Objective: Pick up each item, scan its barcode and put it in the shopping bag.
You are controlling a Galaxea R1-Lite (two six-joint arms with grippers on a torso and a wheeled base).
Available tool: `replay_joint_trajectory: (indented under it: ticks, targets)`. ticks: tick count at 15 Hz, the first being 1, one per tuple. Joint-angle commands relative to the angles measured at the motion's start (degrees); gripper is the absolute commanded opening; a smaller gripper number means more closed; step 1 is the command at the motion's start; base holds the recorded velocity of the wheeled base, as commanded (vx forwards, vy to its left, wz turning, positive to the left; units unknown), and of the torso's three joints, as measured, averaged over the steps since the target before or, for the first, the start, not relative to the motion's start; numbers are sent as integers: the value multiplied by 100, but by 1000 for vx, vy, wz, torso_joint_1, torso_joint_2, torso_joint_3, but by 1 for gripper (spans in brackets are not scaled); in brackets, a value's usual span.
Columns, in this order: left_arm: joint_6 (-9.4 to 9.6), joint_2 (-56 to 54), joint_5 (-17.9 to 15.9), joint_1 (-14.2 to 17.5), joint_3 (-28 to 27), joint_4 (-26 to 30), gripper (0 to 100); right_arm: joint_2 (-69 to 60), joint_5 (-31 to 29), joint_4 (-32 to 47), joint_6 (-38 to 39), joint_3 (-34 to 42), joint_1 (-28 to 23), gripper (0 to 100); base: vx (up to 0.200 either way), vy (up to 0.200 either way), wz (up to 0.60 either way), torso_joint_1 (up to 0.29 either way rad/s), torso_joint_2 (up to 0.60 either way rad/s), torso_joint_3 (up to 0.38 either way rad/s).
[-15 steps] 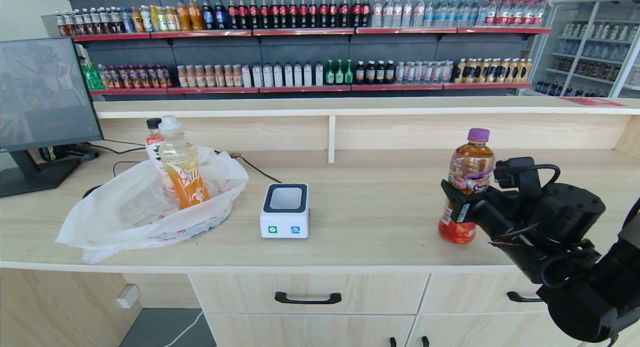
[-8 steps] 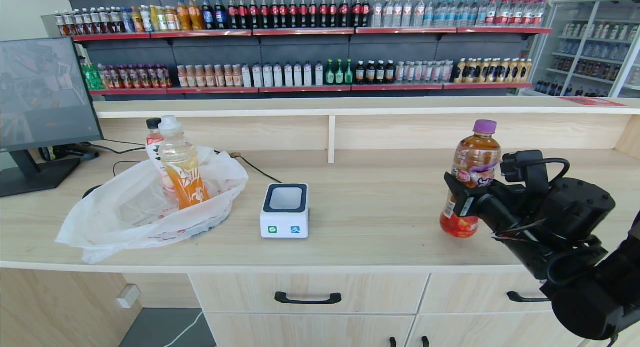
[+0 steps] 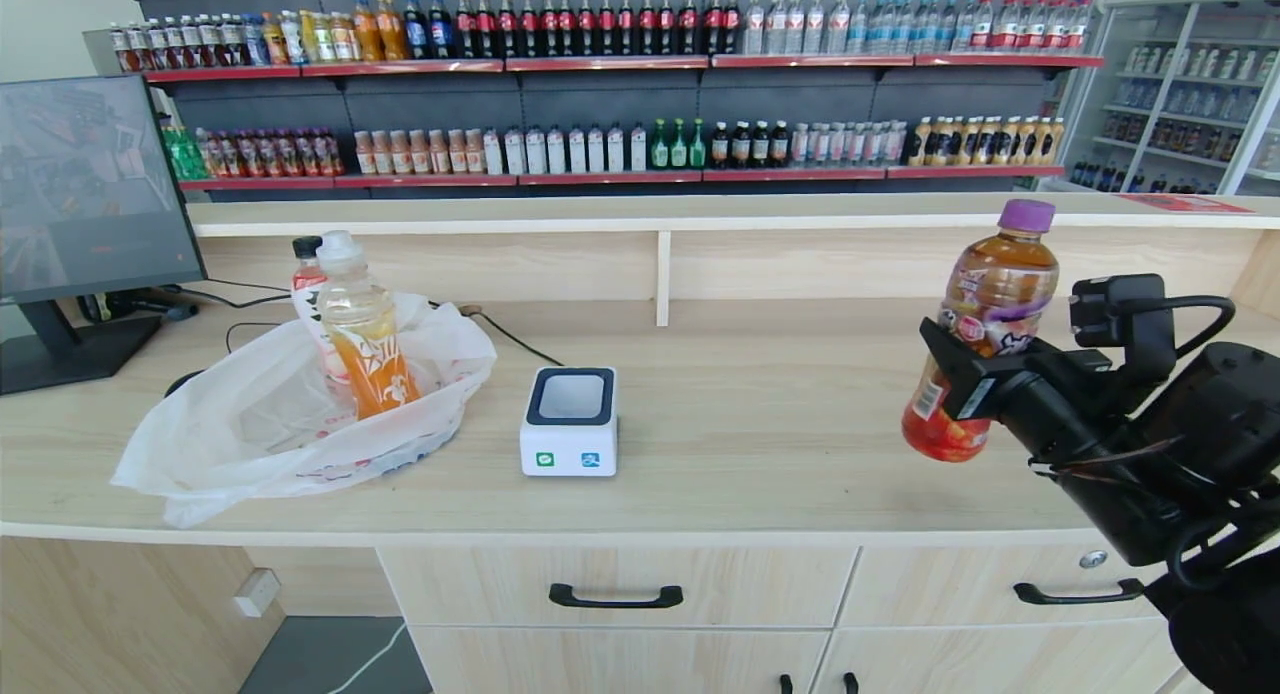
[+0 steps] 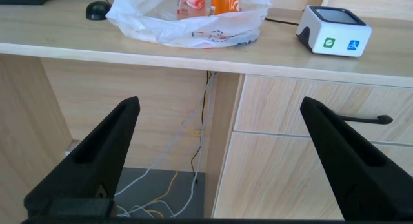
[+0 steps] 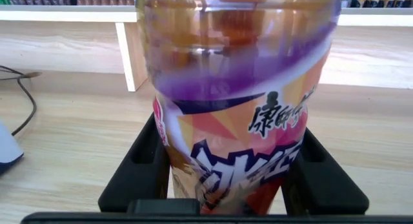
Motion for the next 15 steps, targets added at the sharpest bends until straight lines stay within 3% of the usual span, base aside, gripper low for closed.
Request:
replay_joint_trajectory:
  ticks: [1,10,15]
  targets:
    - [-7,-2,0,4,-1,-1,100,-741,1,-6,-8,382,182,0,0,0,0,0,0,0]
    - [2,-2,0,4,-1,-1,100,-2209,1,-6,-88,1543,252,0,0,0,0,0,0,0]
    - [20,-2,0,4,-1,-1,100,-2534,1,-6,27,1929,1202,0,0,0,0,0,0,0]
